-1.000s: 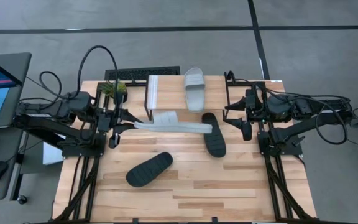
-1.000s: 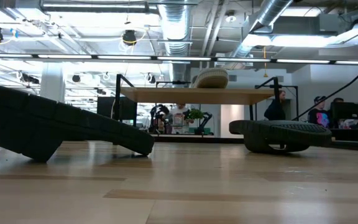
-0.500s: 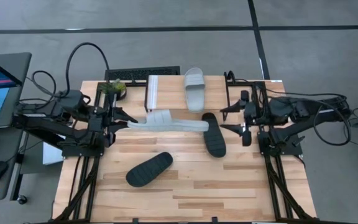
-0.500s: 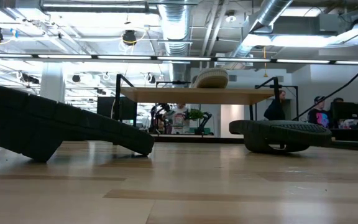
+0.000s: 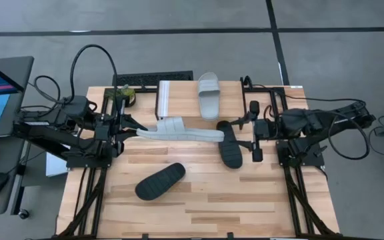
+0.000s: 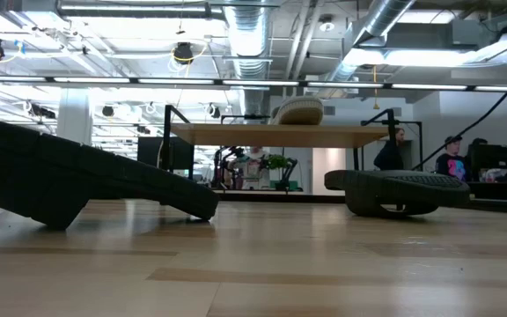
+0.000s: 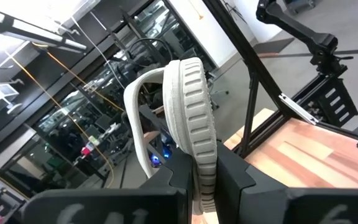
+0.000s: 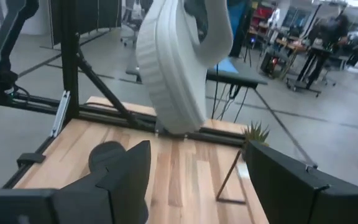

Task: Pick and place slides into the shelf
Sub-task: Put the gray slide on the shelf

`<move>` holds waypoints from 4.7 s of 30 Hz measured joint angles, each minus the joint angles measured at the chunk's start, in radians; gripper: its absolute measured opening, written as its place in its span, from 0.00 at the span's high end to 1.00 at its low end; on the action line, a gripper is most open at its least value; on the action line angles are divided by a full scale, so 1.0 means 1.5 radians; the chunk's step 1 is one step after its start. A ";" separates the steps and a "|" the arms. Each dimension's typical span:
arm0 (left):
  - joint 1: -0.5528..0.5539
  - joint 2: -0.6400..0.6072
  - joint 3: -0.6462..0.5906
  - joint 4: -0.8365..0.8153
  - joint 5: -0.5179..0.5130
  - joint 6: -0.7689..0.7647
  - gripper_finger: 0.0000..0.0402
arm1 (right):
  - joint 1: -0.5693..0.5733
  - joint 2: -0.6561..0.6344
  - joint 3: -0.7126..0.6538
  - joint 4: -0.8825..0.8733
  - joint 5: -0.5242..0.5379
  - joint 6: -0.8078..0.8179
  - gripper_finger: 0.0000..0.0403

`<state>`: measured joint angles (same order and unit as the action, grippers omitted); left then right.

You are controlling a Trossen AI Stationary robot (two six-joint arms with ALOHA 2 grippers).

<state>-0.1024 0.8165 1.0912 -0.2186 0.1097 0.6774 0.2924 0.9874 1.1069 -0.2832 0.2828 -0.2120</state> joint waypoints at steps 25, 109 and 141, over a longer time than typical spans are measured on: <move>0.000 0.001 0.000 0.000 0.000 -0.012 0.96 | -0.036 0.055 0.001 0.127 -0.152 -0.051 0.37; 0.007 0.005 0.000 -0.060 -0.162 -0.941 0.61 | -0.130 0.043 0.086 -0.055 -0.204 -0.050 0.88; 0.008 0.005 0.000 -0.118 -0.281 -0.582 0.61 | -0.174 0.279 0.308 -0.683 0.534 0.123 0.88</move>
<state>-0.0910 0.8238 1.0912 -0.3949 -0.3115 -0.1954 0.0317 1.4054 1.5692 -1.3079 1.0837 -0.0271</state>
